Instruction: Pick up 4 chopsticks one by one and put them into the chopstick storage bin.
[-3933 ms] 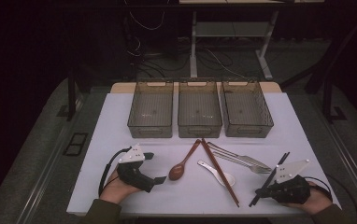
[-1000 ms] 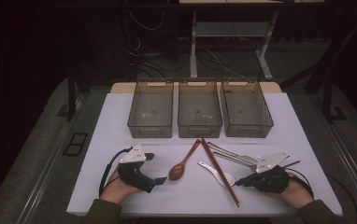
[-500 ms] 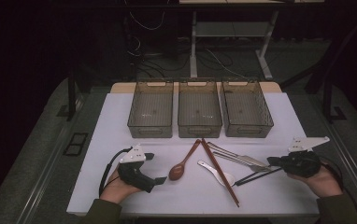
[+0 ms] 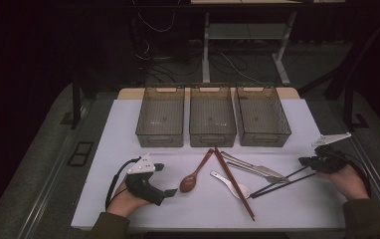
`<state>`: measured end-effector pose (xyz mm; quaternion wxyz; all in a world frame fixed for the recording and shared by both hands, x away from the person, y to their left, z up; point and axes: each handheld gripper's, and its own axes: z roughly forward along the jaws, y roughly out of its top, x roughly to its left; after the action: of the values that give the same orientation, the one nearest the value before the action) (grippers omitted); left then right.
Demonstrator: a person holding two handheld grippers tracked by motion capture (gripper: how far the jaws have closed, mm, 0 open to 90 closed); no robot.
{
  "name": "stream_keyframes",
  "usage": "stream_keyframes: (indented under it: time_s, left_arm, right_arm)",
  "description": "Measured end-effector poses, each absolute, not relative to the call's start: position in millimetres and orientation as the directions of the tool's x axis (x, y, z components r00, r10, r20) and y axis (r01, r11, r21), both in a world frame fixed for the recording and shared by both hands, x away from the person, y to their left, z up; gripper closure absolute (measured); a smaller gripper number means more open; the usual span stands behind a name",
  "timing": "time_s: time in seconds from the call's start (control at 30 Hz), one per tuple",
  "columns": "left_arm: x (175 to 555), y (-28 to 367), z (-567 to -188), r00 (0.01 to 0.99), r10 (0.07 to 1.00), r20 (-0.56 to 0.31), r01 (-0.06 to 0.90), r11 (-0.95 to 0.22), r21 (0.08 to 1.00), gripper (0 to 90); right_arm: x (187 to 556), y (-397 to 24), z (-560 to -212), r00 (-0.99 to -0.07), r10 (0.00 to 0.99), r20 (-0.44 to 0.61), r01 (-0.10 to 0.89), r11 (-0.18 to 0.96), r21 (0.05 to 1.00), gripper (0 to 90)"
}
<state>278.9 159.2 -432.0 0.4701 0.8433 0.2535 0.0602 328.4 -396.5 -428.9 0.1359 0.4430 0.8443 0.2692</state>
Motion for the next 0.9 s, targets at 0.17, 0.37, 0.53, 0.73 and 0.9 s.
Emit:
stream_keyframes:
  time_s: [0.17,0.37,0.53,0.73,0.9]
  left_arm:
    - [278.8,159.4,-432.2,0.865,0.483,-0.138,0.372,-0.43,0.823,0.6]
    - [278.4,159.0,-432.0,0.866,0.48,-0.137,0.369,-0.431,0.824,0.6]
    - [278.2,159.0,-431.9,0.867,0.479,-0.138,0.369,-0.43,0.824,0.6]
    - [277.8,159.4,-431.5,0.866,0.479,-0.141,0.371,-0.428,0.824,0.6]
    - [278.0,159.1,-431.7,0.867,0.478,-0.14,0.369,-0.429,0.825,0.6]
  right_arm:
    - [331.1,-404.3,-435.4,-0.549,0.836,0.008,0.697,0.453,0.556,89.4]
    - [329.2,-405.2,-437.3,-0.551,0.835,0.007,0.699,0.457,0.549,89.4]
    - [325.3,-405.8,-436.8,-0.553,0.833,0.006,0.701,0.461,0.544,89.4]
    - [321.0,-406.2,-435.6,-0.554,0.832,0.001,0.705,0.469,0.531,89.4]
    - [315.0,-408.6,-435.0,-0.553,0.833,0.009,0.711,0.467,0.526,89.4]
